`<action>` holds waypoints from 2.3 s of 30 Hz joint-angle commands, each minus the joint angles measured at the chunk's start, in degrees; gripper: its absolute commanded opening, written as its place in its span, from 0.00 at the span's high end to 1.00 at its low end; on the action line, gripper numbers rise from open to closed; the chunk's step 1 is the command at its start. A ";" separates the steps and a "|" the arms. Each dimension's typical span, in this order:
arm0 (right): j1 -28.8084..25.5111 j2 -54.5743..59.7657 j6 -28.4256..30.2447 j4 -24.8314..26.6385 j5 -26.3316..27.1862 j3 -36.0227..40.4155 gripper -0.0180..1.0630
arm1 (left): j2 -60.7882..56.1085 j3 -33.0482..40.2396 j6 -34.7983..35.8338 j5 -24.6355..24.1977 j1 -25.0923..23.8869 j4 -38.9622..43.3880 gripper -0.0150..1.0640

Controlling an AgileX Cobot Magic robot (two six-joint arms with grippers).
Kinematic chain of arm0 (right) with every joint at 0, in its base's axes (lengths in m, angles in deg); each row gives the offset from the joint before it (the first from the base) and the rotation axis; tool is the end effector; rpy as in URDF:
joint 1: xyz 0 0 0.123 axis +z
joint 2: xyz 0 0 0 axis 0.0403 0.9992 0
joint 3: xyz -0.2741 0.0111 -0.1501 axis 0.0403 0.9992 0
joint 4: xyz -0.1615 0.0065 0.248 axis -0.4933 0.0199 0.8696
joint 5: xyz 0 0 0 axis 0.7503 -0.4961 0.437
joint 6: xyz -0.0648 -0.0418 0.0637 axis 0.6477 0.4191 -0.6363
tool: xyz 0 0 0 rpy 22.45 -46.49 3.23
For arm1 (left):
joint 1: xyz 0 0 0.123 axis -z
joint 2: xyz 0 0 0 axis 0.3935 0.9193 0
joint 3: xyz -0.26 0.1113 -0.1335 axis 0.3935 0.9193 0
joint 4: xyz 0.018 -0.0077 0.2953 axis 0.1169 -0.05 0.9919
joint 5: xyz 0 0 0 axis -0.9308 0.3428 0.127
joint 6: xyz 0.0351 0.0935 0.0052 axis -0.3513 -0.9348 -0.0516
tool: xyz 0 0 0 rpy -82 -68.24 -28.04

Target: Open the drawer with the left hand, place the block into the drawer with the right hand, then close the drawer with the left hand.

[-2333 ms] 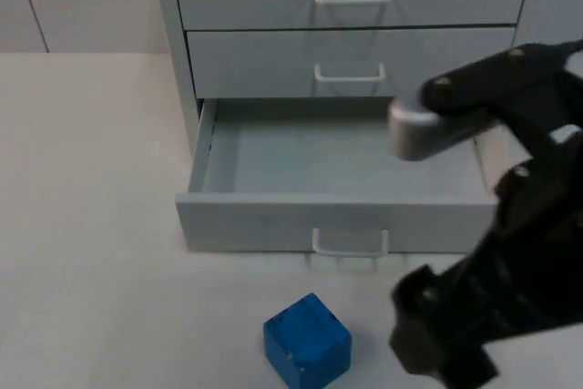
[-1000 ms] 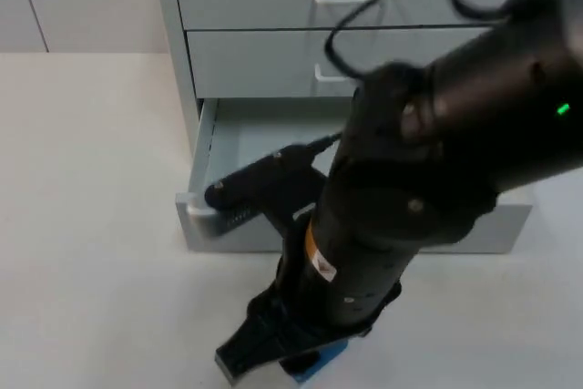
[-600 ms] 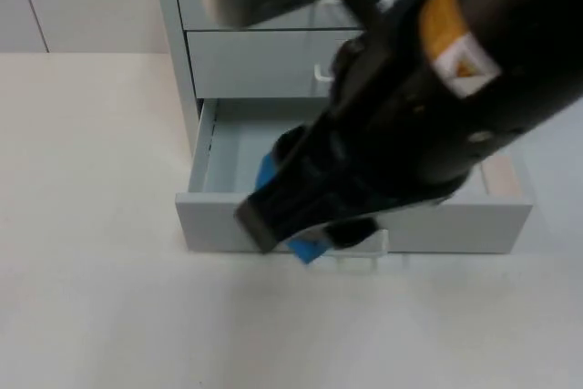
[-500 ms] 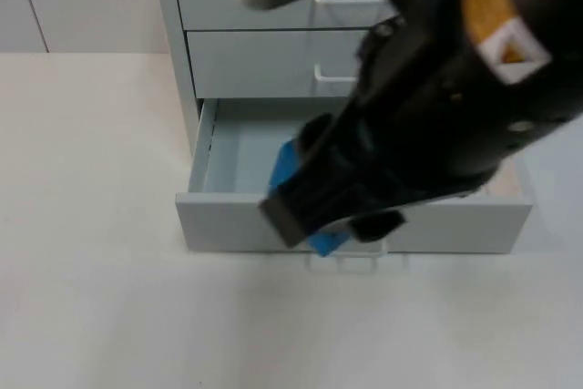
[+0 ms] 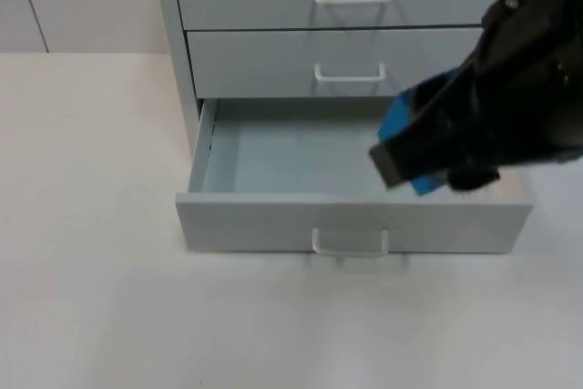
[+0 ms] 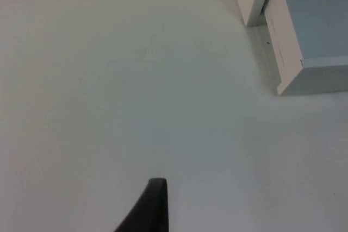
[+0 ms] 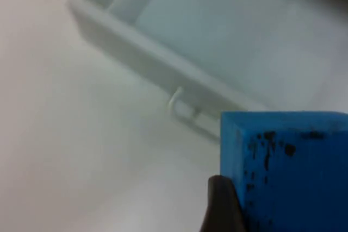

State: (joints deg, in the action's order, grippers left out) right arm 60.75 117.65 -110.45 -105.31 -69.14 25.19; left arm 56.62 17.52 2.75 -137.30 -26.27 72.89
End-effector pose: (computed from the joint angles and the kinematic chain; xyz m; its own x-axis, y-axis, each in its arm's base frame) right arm 0.2073 0.2554 0.2626 -0.6152 -0.4106 -0.6731 -0.4538 0.8825 -0.1235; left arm 0.0979 -0.0135 0.2838 -0.6442 0.0041 -0.7649 0.1147 0.9892 -0.0914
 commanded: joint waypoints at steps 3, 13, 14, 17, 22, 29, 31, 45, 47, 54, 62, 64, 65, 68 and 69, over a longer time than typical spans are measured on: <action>-7.19 -0.49 -1.29 -0.64 2.69 0.14 0.98 | -0.32 0.12 0.45 0.80 -0.34 0.25 0.01; -20.12 5.46 4.89 7.08 14.78 0.03 0.98 | -0.32 0.12 0.45 0.80 -0.34 0.25 0.01; -20.12 7.05 4.36 6.31 16.34 0.03 0.98 | -0.32 0.12 0.45 0.80 -0.34 0.25 0.01; -20.49 10.41 -0.48 2.11 20.30 0.03 0.98 | -0.32 0.12 0.45 0.90 -0.34 0.25 0.01; -21.20 16.54 -17.75 -12.24 23.52 -0.78 0.98 | -0.32 0.12 0.25 0.88 -0.34 0.25 0.01; -21.20 24.96 -34.09 -29.04 21.98 -4.41 0.98 | -0.32 0.12 0.24 1.14 -0.34 0.25 0.01; -21.20 26.99 -35.04 -30.12 21.56 -5.81 0.98 | -0.32 0.21 0.24 1.23 -0.34 0.25 0.01; -21.20 32.89 -36.05 -30.28 23.12 -8.63 0.58 | -0.32 0.21 0.24 1.22 -0.34 0.35 0.01; -21.20 32.74 -36.05 -30.28 23.12 -8.63 0.51 | -0.32 0.21 0.24 1.22 -0.34 0.35 0.01; -21.20 28.19 -36.05 -29.61 23.12 -8.63 0.32 | -0.32 0.21 0.24 1.35 -0.34 0.33 0.01; -20.42 20.63 -13.76 -4.51 21.55 -8.53 0.32 | -0.32 0.21 0.24 1.35 -0.34 0.49 0.01; -19.28 18.27 -3.36 4.94 17.30 -8.53 0.32 | -0.32 0.21 0.24 1.35 -0.34 0.64 0.01; -18.91 17.43 0.66 7.80 14.00 -8.53 0.32 | -0.32 0.21 0.24 1.35 -0.34 0.64 0.01; -17.76 15.39 8.28 12.70 6.36 -8.53 0.32 | -0.32 0.21 0.24 1.35 -0.34 0.64 0.01; -17.64 14.87 11.74 15.18 3.87 -8.53 0.32 | -0.32 0.21 0.24 1.35 -0.34 0.64 0.01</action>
State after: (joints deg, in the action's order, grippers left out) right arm 42.71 133.62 -103.82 -93.56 -61.18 16.83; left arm 56.62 17.65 2.75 -136.54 -26.27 73.14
